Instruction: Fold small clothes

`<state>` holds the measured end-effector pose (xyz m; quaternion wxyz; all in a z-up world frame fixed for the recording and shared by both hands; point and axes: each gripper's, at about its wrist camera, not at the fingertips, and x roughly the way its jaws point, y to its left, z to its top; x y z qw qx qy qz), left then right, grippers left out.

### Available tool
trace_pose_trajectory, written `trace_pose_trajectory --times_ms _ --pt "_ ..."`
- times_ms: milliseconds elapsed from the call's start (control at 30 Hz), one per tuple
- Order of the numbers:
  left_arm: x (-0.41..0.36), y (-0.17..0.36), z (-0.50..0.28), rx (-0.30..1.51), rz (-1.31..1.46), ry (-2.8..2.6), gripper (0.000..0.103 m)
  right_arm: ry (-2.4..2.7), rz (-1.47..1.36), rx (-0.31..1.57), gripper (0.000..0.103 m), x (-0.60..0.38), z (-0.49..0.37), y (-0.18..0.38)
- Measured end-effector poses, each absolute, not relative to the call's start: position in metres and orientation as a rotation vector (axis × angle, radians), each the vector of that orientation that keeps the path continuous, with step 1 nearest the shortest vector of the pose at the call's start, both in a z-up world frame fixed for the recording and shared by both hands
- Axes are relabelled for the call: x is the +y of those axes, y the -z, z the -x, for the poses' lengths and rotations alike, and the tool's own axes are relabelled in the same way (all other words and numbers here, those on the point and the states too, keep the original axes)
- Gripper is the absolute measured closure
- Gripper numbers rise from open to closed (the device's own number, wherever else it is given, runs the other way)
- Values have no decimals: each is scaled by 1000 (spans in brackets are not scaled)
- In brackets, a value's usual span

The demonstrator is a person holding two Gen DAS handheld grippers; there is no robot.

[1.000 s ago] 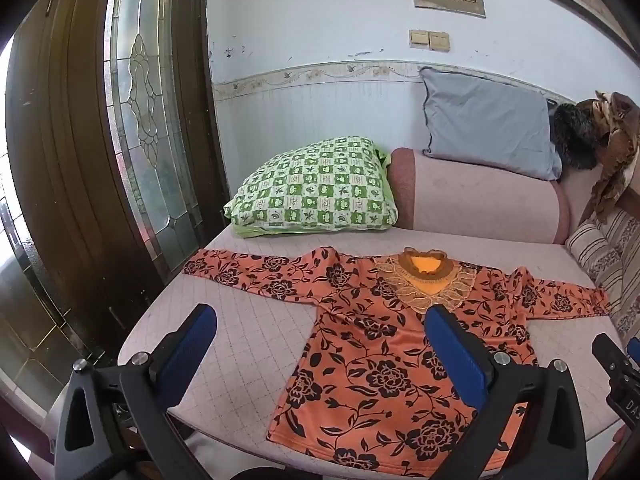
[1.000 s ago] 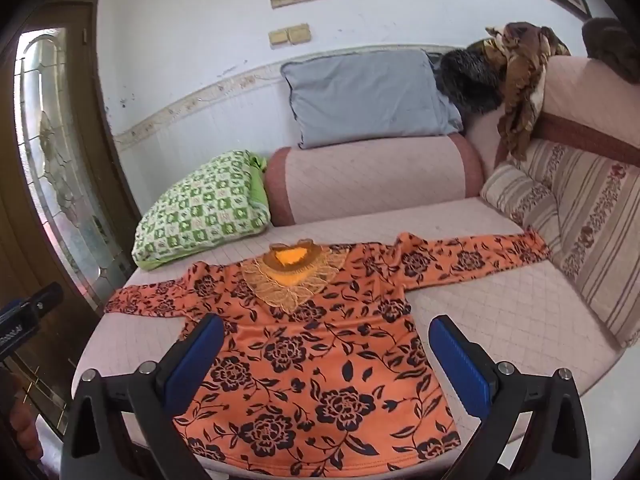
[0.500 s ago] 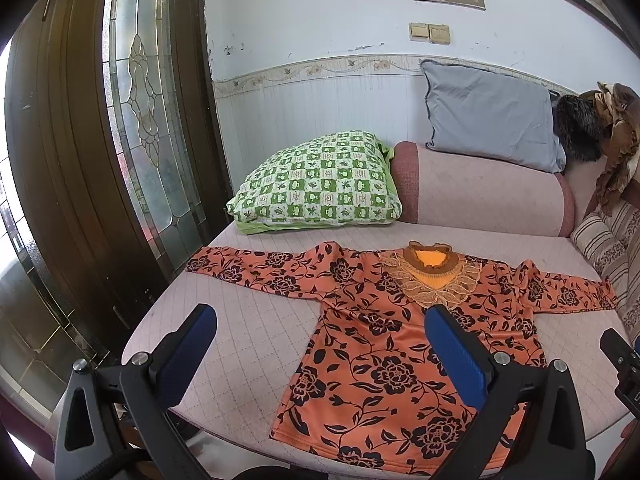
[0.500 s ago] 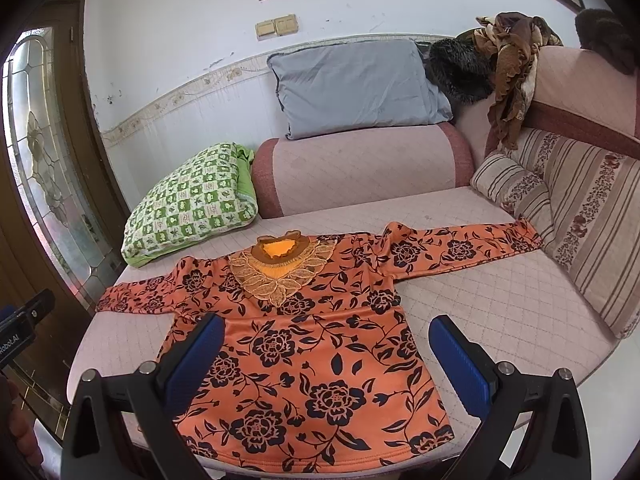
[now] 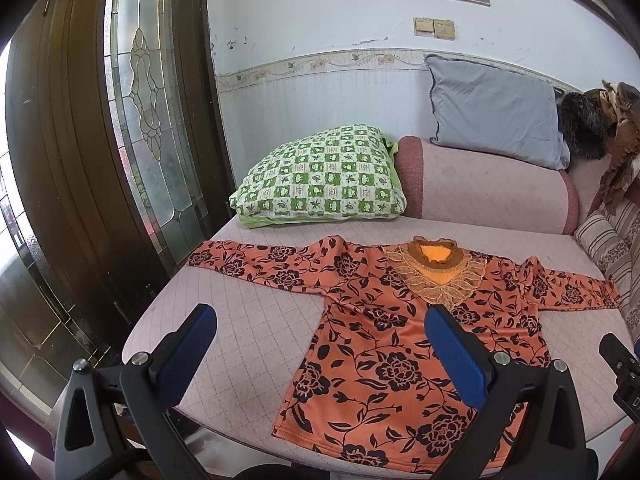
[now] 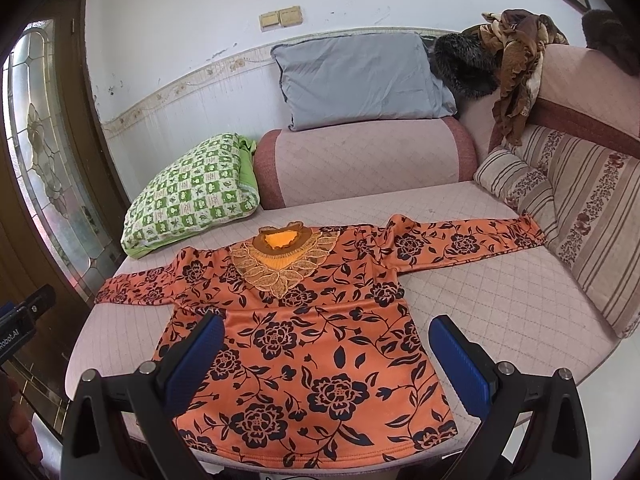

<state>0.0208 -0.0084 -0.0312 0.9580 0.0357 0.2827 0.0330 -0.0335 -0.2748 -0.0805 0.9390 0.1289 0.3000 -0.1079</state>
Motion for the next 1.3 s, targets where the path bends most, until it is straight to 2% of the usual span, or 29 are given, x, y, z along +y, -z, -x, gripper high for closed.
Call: trace_pose_trajectory --times_ms 700,1300 --pt "-12 39 -23 585 -81 -66 0 220 -270 625 0 -277 30 87" --pt "-14 47 -54 617 -85 -71 0 225 -278 661 0 -280 3 100"
